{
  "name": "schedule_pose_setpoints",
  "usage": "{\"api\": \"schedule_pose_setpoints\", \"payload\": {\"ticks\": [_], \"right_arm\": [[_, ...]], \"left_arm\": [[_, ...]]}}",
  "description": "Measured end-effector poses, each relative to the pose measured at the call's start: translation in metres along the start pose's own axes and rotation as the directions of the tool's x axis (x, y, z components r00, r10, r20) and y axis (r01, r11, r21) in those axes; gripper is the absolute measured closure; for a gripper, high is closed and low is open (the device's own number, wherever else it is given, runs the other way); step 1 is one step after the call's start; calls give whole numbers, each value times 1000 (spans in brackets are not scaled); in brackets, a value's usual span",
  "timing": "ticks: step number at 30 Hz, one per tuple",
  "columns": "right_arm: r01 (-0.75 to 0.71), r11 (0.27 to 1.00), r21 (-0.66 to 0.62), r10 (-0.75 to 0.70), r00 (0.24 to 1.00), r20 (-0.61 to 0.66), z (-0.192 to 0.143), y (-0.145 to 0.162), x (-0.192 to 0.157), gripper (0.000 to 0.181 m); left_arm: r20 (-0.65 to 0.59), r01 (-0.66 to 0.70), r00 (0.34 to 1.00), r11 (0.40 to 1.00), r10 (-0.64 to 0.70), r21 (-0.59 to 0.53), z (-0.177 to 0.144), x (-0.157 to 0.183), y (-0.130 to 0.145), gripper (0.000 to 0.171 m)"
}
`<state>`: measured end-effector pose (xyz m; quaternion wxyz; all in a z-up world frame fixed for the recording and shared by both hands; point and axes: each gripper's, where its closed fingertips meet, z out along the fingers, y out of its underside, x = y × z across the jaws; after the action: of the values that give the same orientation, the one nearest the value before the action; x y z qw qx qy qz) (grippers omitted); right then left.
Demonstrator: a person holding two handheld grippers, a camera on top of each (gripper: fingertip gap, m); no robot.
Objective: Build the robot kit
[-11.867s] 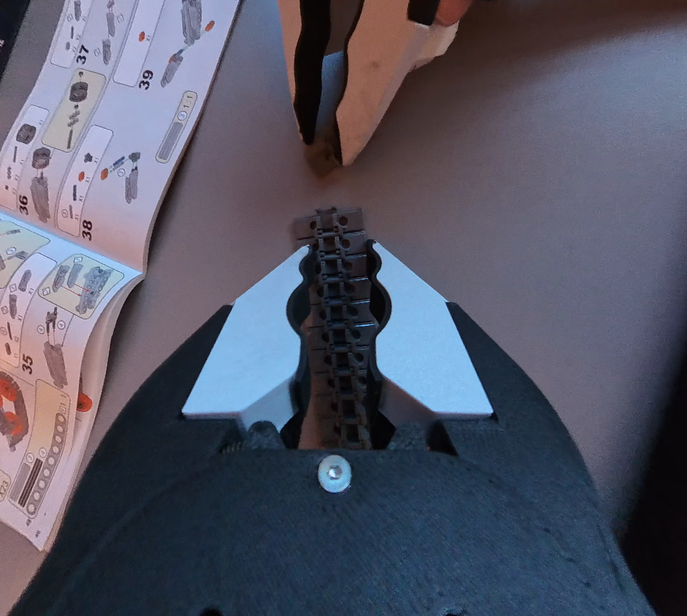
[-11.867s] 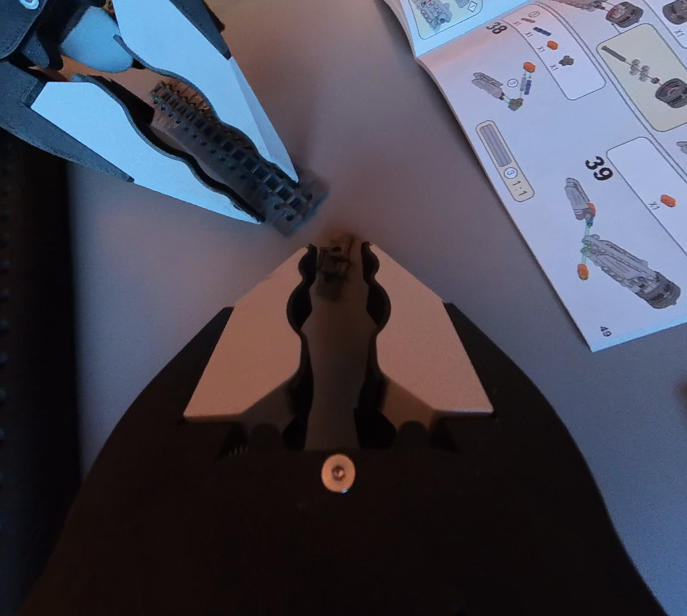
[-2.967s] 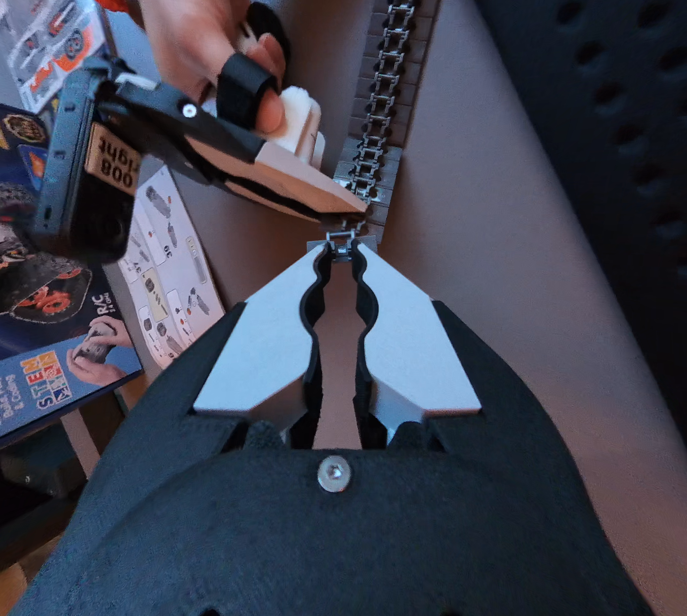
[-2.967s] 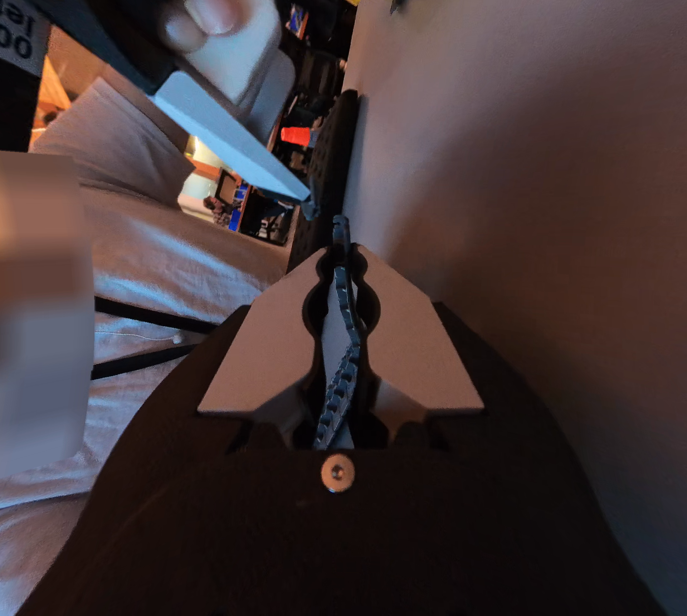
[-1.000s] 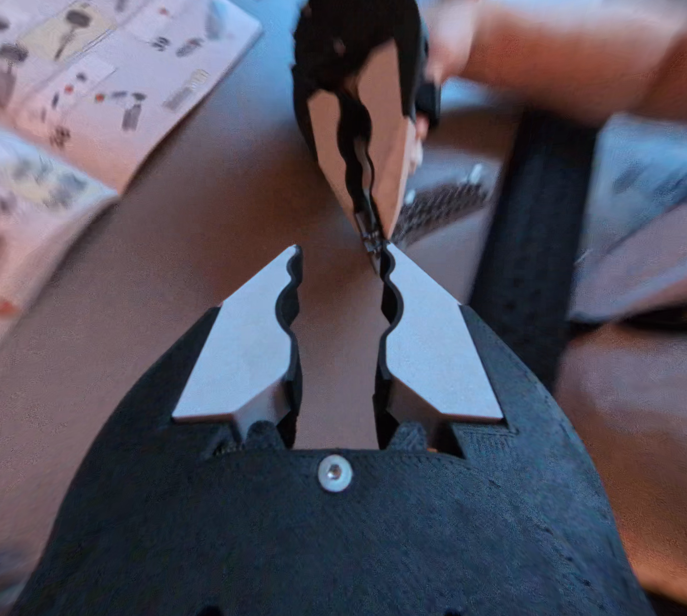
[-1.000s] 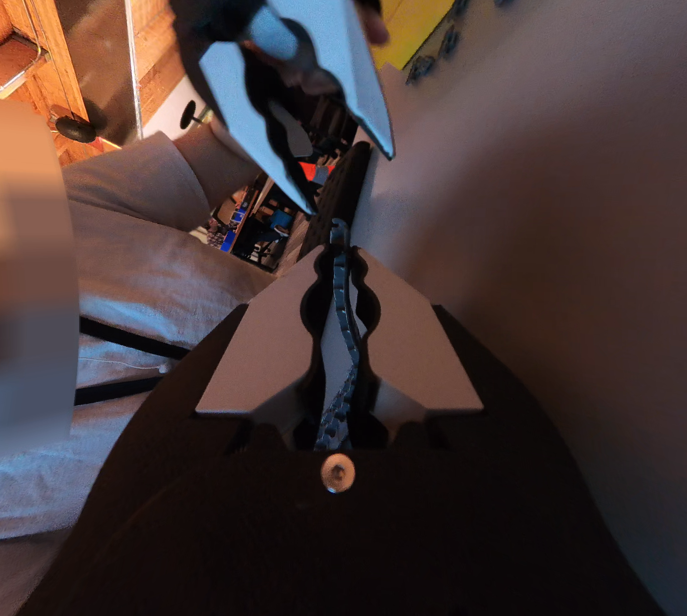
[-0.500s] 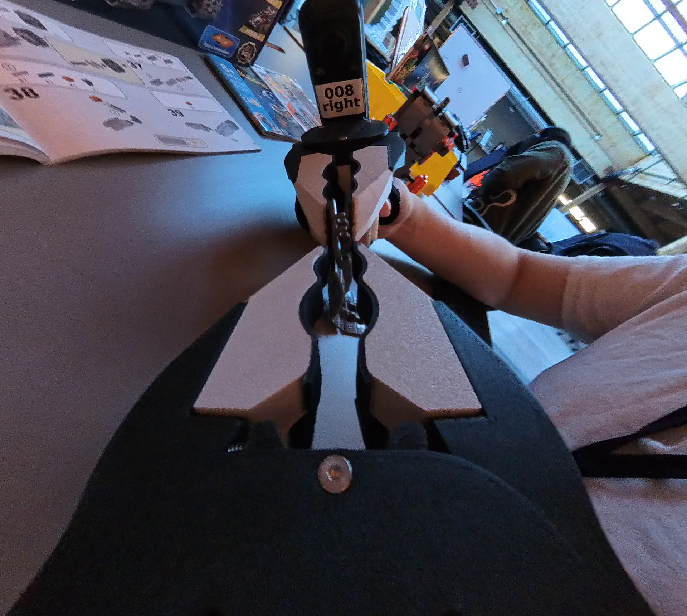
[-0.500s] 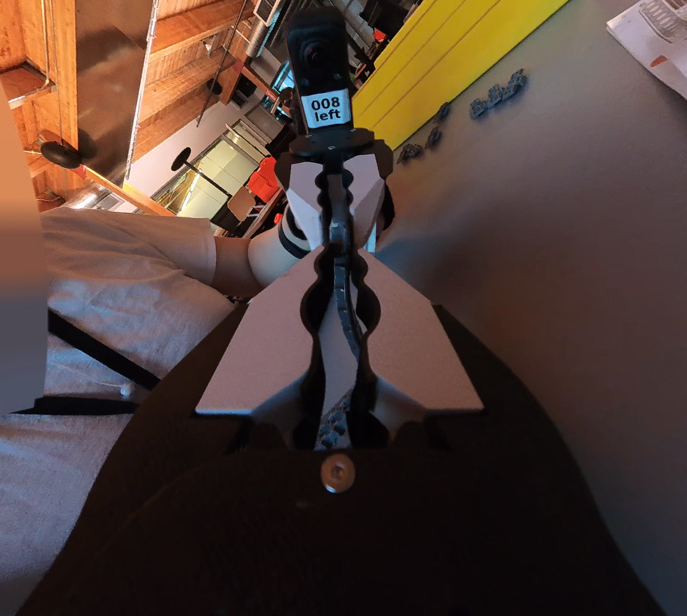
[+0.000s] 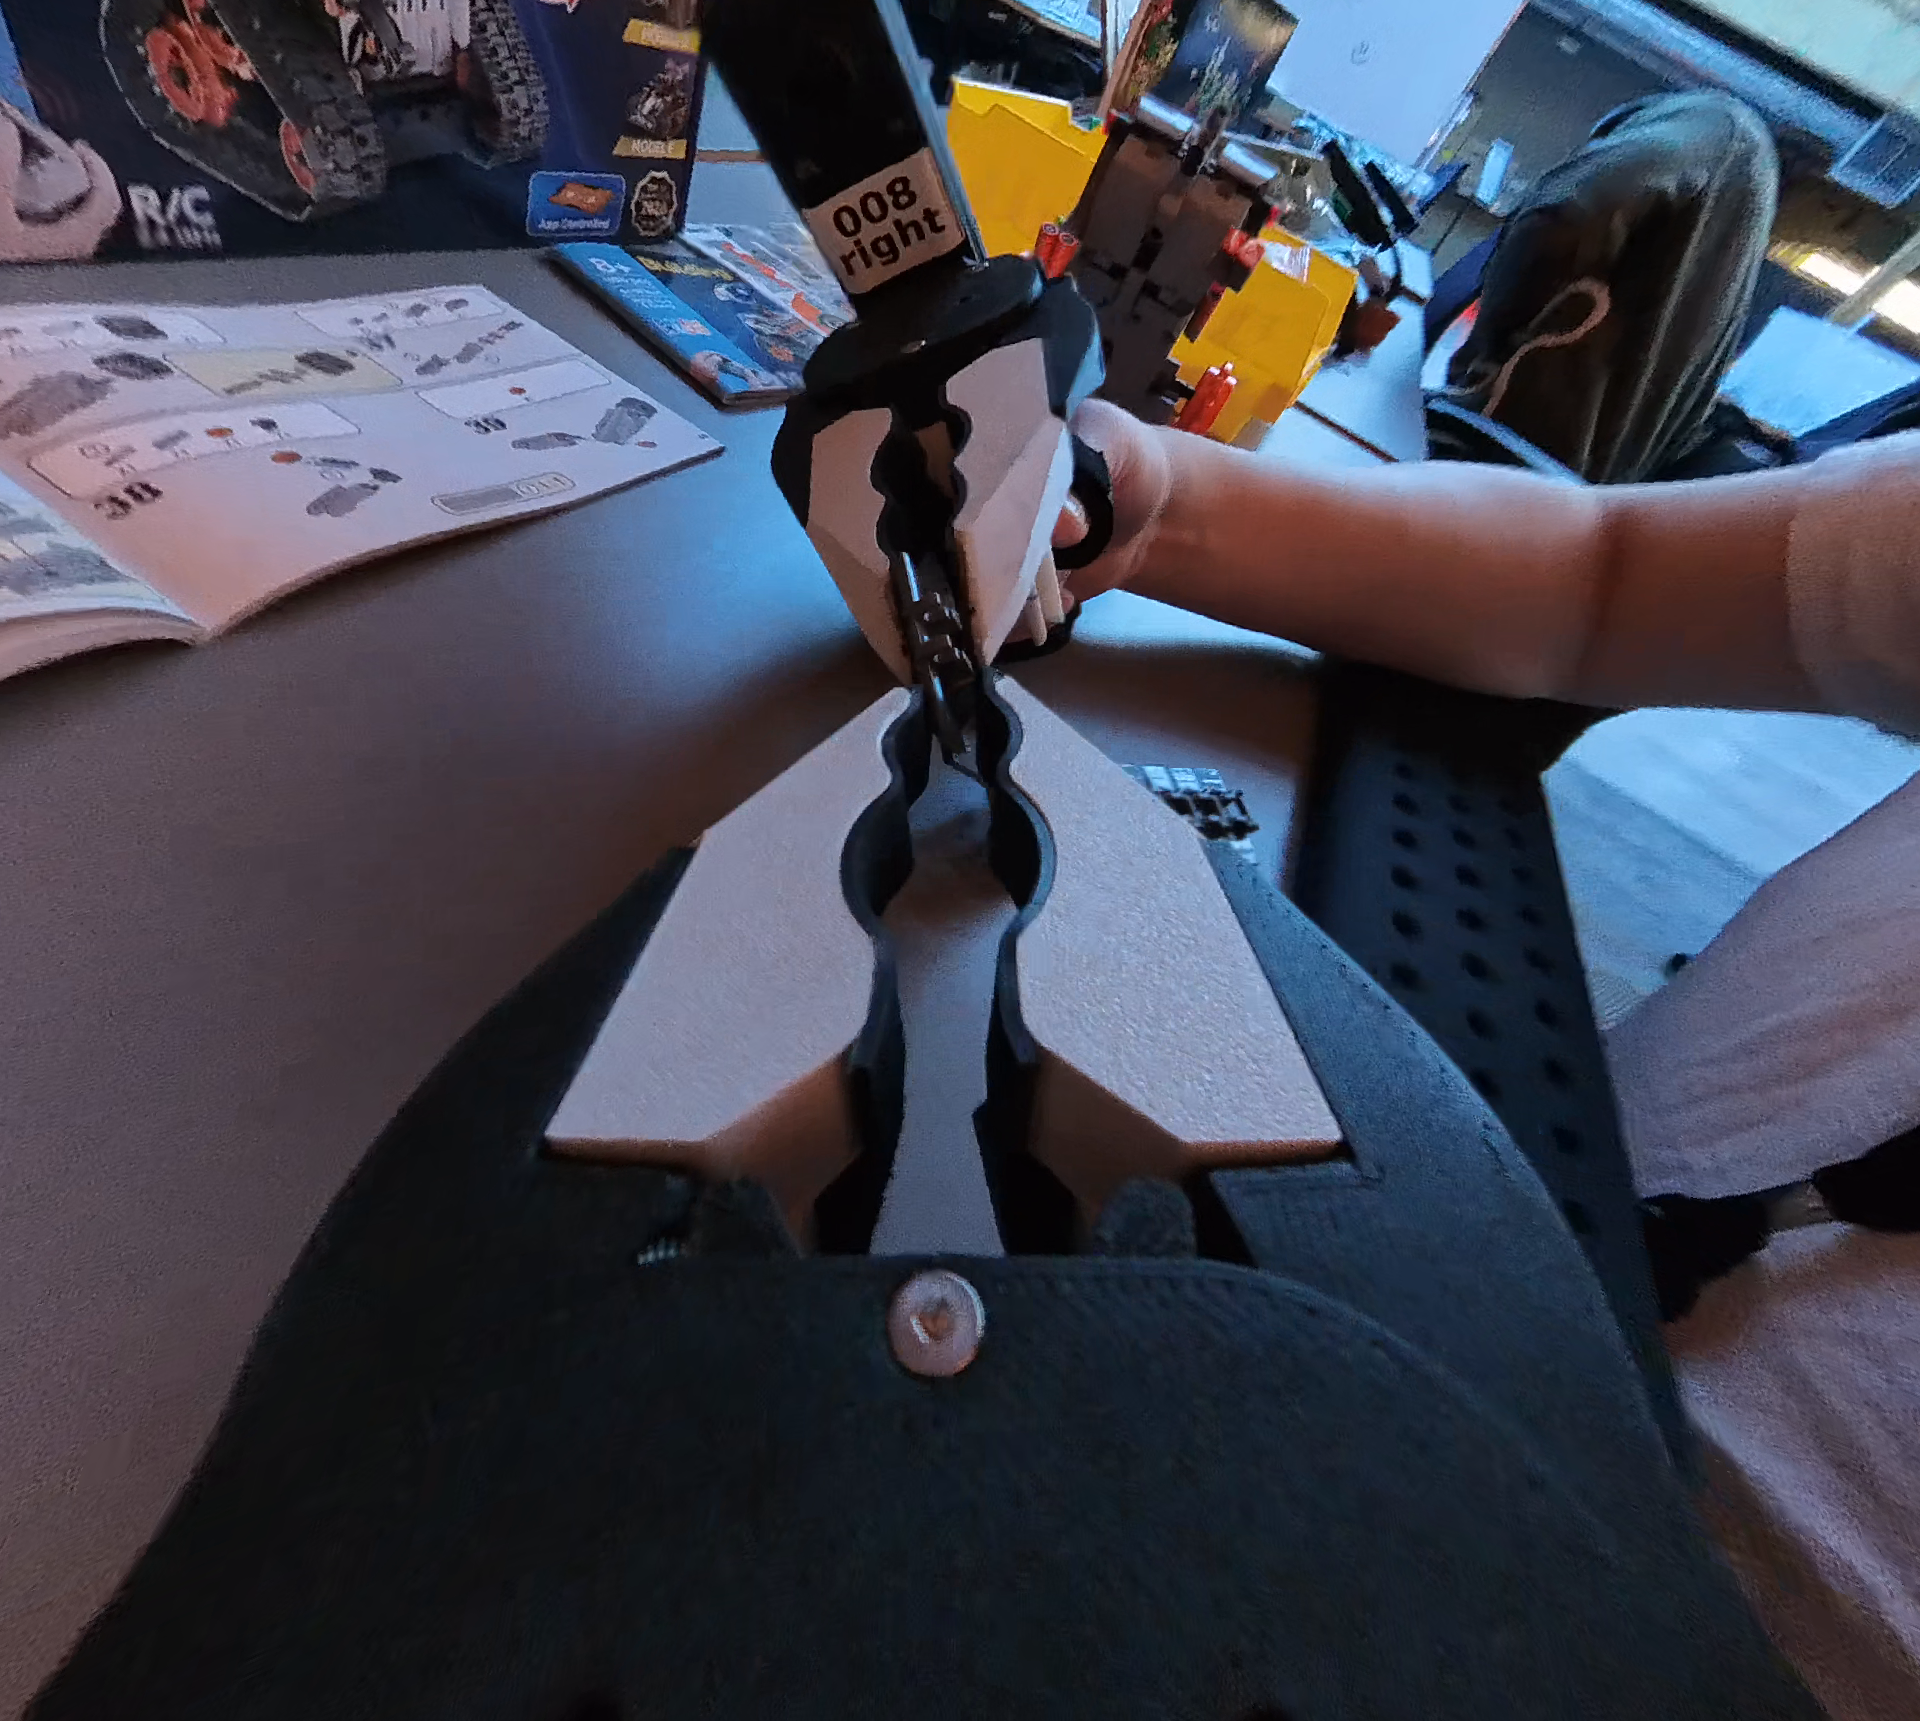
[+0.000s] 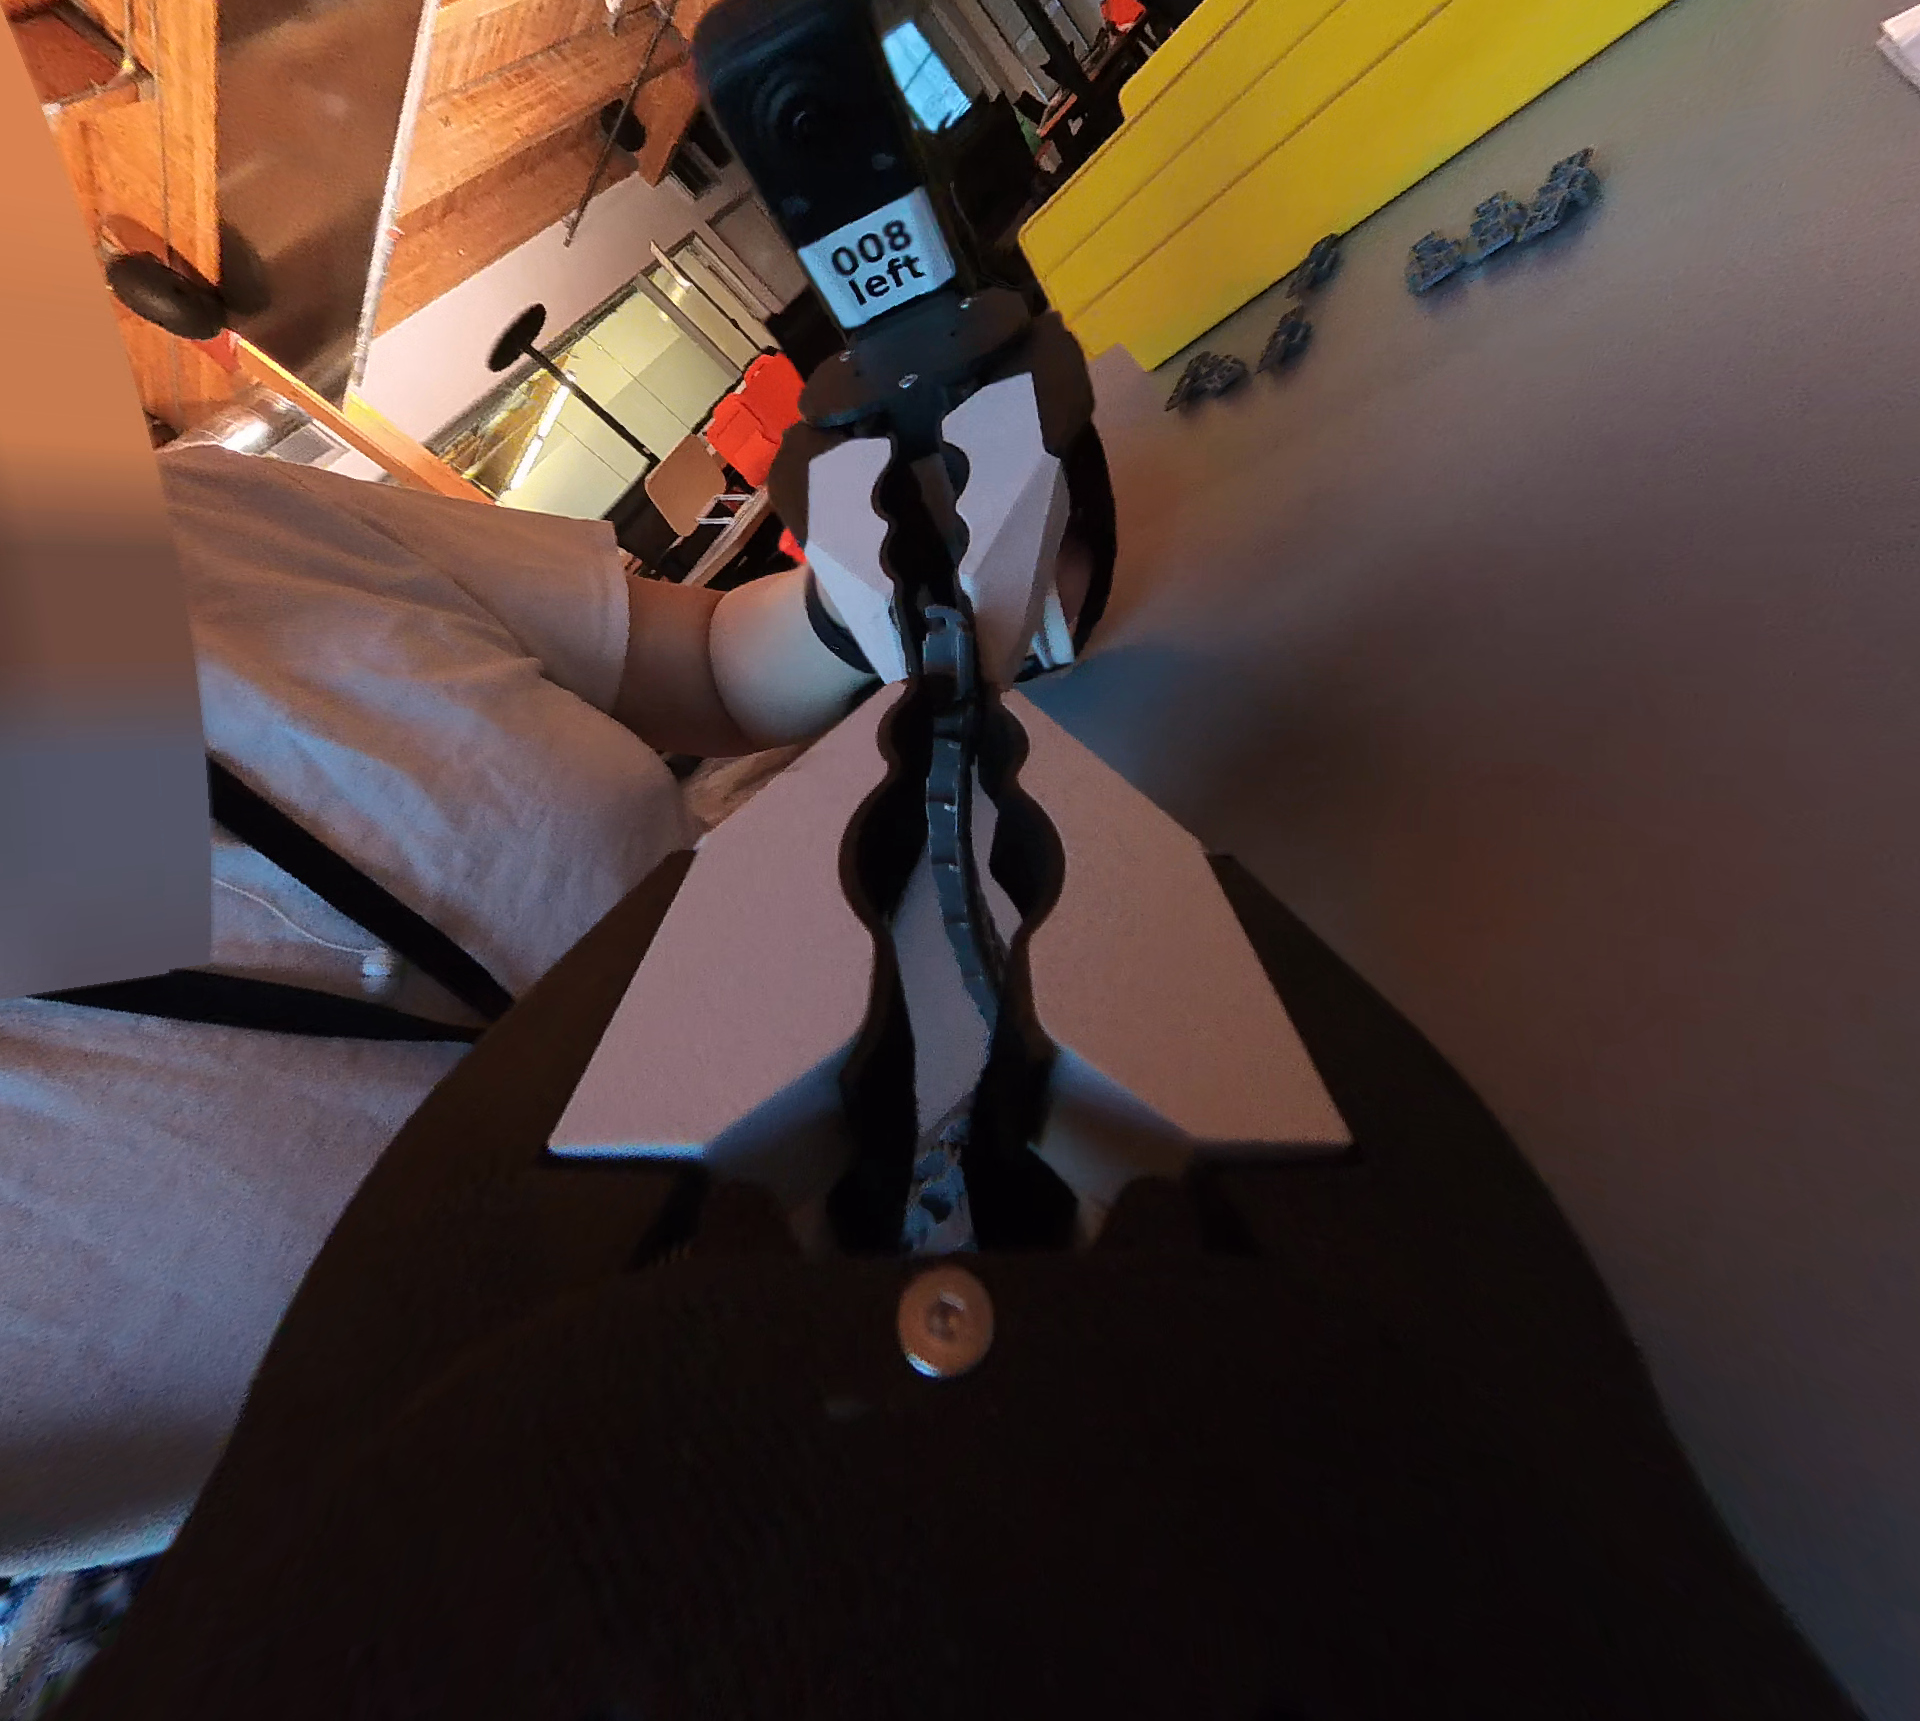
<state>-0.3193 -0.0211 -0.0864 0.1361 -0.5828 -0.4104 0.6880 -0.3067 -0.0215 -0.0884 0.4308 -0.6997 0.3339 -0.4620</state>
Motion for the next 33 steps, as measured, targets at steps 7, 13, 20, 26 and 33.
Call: {"api": "schedule_pose_setpoints", "payload": {"ticks": [7,13,20,26,33], "right_arm": [[-29,1000,-7,30,999,37,-2,0,-4,175],[-52,999,5,52,997,50,-3,-2,-5,175],[-138,984,109,127,987,101,-2,-18,0,173],[-200,973,117,183,973,140,-6,-20,-1,170],[-182,977,111,169,979,116,-5,-19,2,173]], "left_arm": [[74,-197,977,980,199,-38,2,3,-1,165],[93,-221,971,975,222,-25,2,3,-4,165],[24,15,1000,997,-17,75,-3,-6,-15,165],[41,6,999,998,-8,61,-3,-6,-12,165],[40,11,999,998,-13,59,-3,-6,-11,166]]}}
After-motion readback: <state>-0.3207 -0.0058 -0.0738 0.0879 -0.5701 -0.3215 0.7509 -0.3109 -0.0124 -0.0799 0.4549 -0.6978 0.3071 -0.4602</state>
